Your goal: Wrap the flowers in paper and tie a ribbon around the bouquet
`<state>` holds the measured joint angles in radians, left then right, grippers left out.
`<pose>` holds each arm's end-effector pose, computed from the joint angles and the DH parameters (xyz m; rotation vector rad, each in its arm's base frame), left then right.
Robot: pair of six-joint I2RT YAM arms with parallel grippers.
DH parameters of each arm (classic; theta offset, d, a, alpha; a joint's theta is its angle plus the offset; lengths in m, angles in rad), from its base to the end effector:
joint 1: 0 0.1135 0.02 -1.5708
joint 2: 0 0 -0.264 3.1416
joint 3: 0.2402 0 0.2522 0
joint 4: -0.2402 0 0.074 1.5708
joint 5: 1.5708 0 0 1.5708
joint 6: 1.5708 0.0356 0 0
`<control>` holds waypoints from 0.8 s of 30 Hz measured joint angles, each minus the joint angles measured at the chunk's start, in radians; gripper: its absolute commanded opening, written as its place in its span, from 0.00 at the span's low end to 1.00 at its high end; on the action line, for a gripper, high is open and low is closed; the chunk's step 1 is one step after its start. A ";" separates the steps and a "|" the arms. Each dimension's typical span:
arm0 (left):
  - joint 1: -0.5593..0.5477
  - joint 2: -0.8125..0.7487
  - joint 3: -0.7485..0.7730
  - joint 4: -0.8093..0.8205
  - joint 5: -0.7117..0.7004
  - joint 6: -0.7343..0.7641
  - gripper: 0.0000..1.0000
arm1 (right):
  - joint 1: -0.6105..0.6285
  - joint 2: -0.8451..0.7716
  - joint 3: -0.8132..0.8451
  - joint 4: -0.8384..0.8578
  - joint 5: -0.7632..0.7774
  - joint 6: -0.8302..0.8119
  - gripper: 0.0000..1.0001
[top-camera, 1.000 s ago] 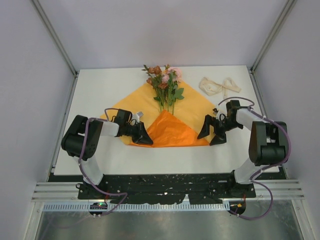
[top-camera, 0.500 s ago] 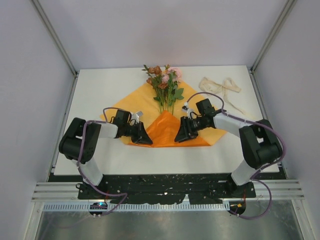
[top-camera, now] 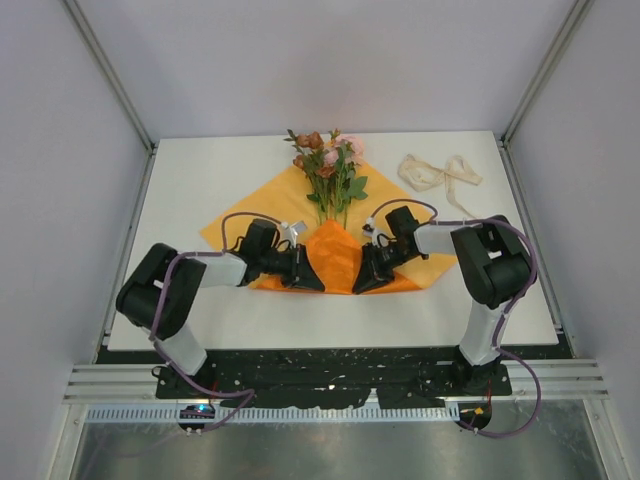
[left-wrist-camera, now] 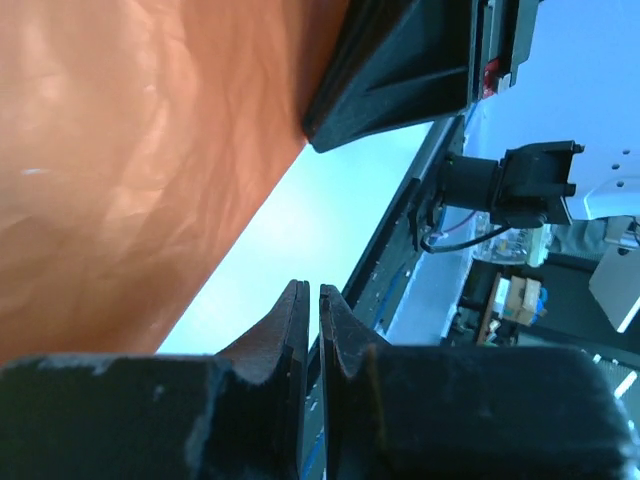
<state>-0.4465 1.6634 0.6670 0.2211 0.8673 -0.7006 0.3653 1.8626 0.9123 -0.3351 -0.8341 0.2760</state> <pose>0.2563 -0.1528 0.1354 0.1653 2.5362 -1.5391 0.2846 0.1371 0.1080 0.3071 -2.8269 -1.3217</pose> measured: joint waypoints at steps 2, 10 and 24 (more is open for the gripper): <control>-0.032 0.032 0.006 0.039 0.001 -0.039 0.11 | 0.000 0.008 0.010 -0.006 -0.002 0.000 0.19; 0.038 0.186 0.024 0.019 -0.020 -0.110 0.03 | -0.009 0.023 0.029 -0.035 0.001 -0.011 0.18; 0.217 0.028 -0.028 -0.275 -0.103 0.011 0.00 | -0.035 0.043 0.040 -0.067 -0.018 -0.022 0.17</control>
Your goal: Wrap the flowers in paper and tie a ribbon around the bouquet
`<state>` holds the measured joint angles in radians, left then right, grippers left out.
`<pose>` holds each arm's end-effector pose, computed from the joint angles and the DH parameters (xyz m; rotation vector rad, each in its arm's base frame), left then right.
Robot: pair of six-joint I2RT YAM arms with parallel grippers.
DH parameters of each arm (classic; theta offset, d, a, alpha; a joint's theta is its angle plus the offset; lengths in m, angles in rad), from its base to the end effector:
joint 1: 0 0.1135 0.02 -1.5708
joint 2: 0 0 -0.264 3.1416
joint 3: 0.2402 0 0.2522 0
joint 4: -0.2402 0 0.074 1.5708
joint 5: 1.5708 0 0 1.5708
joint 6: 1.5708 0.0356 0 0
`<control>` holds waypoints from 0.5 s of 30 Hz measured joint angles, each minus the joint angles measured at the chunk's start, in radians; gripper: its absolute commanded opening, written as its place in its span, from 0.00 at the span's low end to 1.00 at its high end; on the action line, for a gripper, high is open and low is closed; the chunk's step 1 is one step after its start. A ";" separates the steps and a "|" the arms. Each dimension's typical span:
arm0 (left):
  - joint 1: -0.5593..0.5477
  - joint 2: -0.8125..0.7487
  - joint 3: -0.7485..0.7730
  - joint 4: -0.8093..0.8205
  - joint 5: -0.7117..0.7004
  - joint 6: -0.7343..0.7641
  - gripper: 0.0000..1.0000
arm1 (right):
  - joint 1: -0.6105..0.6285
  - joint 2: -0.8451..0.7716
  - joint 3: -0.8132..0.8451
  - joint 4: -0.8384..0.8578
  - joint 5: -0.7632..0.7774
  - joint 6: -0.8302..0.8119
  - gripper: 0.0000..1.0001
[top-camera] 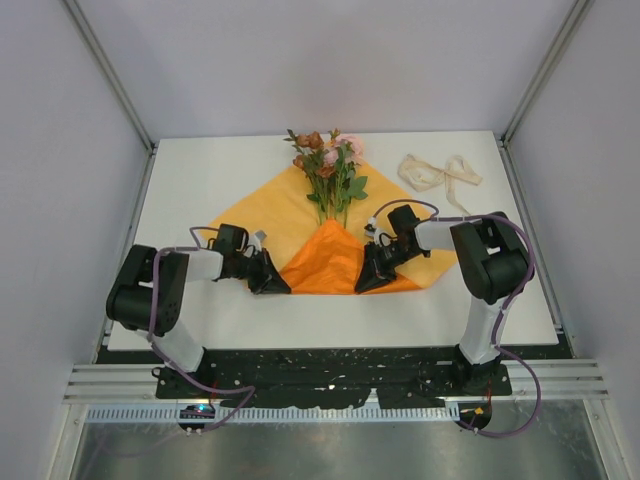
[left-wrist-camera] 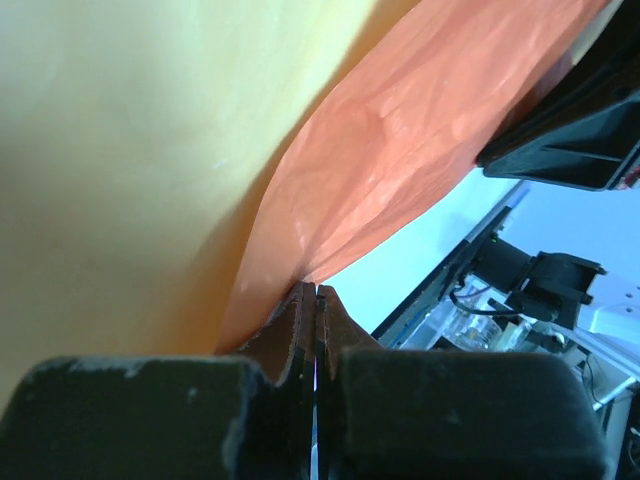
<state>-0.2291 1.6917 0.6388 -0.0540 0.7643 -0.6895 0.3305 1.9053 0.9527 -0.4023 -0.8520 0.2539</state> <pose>0.2572 -0.0853 0.1033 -0.3778 2.7703 -1.2942 0.2925 0.1287 0.1028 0.2449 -2.7935 -1.3045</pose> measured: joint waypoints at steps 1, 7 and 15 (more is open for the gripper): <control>0.004 -0.012 0.000 -0.021 -0.014 0.006 0.00 | 0.000 0.000 0.001 -0.002 0.000 -0.002 0.17; 0.051 -0.100 -0.003 -0.161 -0.129 0.034 0.00 | -0.004 0.000 0.001 -0.007 0.000 -0.009 0.17; 0.061 -0.179 0.014 -0.291 -0.279 0.043 0.00 | -0.010 0.002 0.003 -0.014 -0.003 -0.012 0.16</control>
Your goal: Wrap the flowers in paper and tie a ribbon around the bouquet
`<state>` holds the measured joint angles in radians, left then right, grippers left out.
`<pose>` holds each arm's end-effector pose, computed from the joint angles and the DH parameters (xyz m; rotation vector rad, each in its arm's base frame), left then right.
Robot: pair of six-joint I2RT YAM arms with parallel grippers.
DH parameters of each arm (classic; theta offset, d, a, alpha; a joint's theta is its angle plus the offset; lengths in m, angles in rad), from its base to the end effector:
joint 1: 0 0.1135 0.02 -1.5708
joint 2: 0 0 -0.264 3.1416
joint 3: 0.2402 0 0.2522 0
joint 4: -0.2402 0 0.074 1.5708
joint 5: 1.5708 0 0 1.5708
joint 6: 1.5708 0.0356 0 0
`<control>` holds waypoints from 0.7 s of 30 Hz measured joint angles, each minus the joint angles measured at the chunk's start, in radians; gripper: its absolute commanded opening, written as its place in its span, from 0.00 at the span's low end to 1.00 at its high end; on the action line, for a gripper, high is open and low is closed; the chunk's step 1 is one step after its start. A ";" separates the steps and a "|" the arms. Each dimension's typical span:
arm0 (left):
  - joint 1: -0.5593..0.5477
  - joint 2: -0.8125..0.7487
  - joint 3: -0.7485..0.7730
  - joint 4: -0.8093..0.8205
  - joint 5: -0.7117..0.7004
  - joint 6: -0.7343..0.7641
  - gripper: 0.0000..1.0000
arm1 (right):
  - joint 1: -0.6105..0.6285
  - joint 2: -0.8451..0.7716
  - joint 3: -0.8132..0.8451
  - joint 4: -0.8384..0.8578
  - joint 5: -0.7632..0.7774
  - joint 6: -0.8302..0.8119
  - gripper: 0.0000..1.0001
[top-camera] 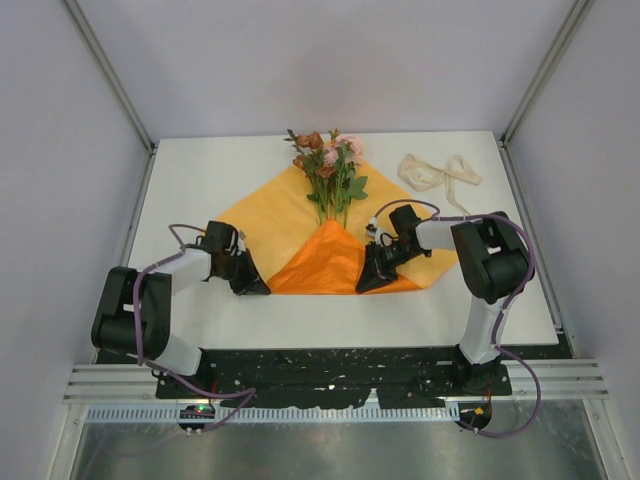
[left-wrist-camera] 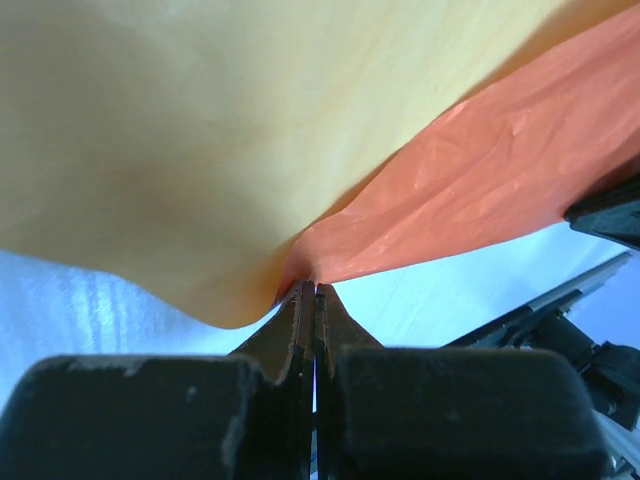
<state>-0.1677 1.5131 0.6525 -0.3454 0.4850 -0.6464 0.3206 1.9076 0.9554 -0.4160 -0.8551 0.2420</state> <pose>0.2414 -0.0577 0.1319 -0.5542 2.8246 -0.8632 0.2931 0.1256 0.1025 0.2394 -2.7906 -1.3037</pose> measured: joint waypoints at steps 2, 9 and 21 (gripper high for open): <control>-0.007 -0.008 0.016 -0.040 -0.044 0.000 0.00 | 0.000 0.000 0.000 -0.002 0.000 -0.002 0.17; -0.017 -0.035 0.066 -0.169 -0.202 0.001 0.00 | -0.002 0.000 0.002 -0.007 0.000 -0.003 0.17; -0.274 -0.163 0.154 0.221 0.045 0.023 0.00 | -0.003 0.005 0.006 -0.011 -0.004 -0.003 0.17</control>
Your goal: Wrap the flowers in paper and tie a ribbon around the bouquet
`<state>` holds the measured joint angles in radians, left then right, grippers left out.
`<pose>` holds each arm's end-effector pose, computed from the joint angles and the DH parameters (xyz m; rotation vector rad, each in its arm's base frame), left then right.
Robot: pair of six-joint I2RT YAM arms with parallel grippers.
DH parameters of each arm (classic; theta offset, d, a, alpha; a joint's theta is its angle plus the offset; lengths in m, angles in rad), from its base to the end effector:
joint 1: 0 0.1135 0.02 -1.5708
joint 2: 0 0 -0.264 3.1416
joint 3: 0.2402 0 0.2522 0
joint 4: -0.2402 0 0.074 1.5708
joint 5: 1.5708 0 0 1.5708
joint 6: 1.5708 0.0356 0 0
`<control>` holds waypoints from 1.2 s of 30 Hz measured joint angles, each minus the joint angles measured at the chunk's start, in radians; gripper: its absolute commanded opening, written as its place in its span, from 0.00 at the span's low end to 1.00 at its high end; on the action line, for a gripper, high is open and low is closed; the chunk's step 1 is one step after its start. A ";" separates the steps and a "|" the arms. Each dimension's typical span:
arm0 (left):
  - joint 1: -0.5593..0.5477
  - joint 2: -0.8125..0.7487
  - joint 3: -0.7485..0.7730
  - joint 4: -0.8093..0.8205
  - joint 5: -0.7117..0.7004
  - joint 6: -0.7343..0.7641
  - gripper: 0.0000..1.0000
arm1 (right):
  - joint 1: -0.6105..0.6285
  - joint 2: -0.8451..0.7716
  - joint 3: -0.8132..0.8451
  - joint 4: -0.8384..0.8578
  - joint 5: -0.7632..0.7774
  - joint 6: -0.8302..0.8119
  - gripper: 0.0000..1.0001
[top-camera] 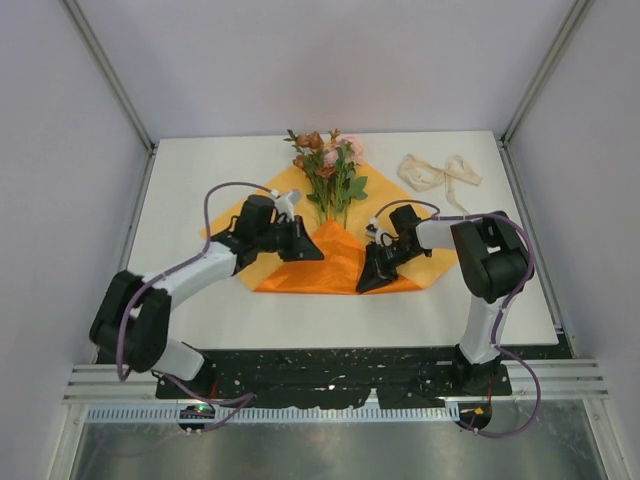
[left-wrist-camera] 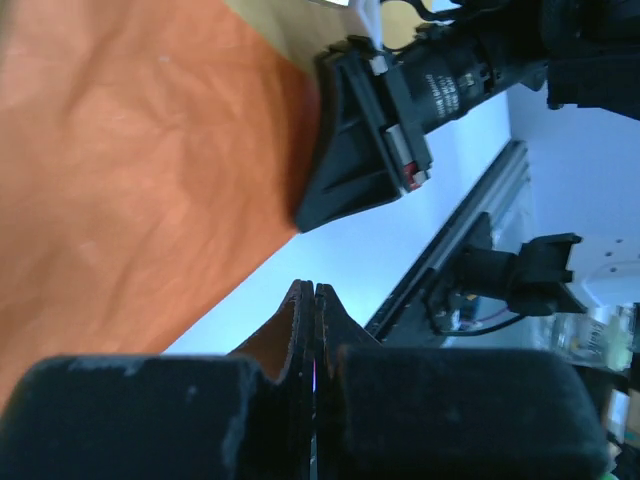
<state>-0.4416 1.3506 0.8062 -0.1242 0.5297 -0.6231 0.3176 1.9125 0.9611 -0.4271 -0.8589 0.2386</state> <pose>0.2501 -0.1381 0.2307 0.0955 2.3920 -1.1383 0.2938 0.1249 0.1022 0.2333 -2.7833 -1.3026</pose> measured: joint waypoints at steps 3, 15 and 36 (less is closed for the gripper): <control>-0.101 0.189 0.066 0.165 0.058 -0.091 0.00 | -0.002 0.002 0.000 0.000 -0.004 0.000 0.18; -0.262 0.537 0.178 0.234 0.029 -0.226 0.00 | -0.002 0.002 0.000 0.001 -0.008 0.004 0.20; -0.242 0.623 0.302 0.040 0.001 -0.201 0.00 | -0.145 0.000 0.068 -0.293 0.078 -0.133 0.39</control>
<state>-0.6838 1.9736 1.1080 -0.0845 0.5304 -0.8238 0.1726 1.9125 1.0290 -0.7200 -0.7807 0.1055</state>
